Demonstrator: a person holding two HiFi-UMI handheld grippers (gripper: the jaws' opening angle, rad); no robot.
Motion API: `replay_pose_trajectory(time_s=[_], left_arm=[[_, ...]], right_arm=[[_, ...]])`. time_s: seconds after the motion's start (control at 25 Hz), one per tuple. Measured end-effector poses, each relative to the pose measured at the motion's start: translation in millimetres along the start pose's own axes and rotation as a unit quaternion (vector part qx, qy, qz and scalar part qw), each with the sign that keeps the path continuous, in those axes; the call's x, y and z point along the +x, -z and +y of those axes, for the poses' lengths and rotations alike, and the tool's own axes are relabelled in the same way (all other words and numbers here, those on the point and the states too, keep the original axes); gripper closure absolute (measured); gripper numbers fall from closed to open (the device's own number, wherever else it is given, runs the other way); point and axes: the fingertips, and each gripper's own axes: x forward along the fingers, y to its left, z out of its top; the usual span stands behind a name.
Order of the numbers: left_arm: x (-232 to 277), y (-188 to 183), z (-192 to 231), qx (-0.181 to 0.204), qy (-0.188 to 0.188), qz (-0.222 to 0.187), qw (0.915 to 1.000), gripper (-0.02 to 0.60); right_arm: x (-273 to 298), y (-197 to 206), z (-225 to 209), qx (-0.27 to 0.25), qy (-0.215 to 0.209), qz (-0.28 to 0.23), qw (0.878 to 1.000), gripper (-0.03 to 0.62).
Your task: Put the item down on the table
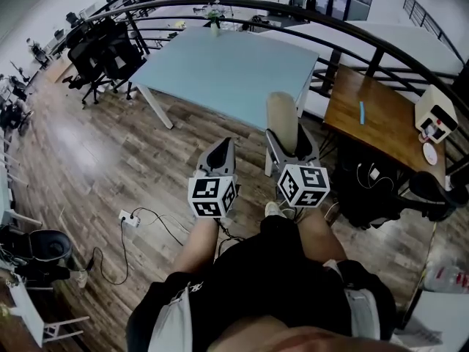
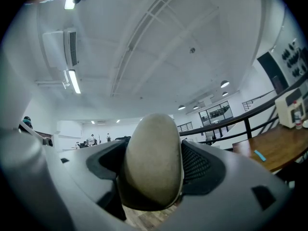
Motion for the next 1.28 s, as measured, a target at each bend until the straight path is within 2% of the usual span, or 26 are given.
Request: replay_pose_trajectory(time_s=[0.4, 0.68, 1.28], left_arm=[[35, 7, 10, 0.002, 0.011, 0.015, 0.9998, 0.571], [85, 13, 23, 0.006, 0.013, 0.012, 0.9998, 0.571], [277, -7, 79, 0.001, 0.003, 0.015, 0.9999, 0.571]], right_arm=[[29, 6, -22, 0.006, 0.017, 0.002, 1.0, 0.227], [74, 12, -49, 0.003, 0.017, -0.006, 1.0, 0.227], [257, 6, -138, 0.0, 0.003, 0.008, 1.0, 0.227]])
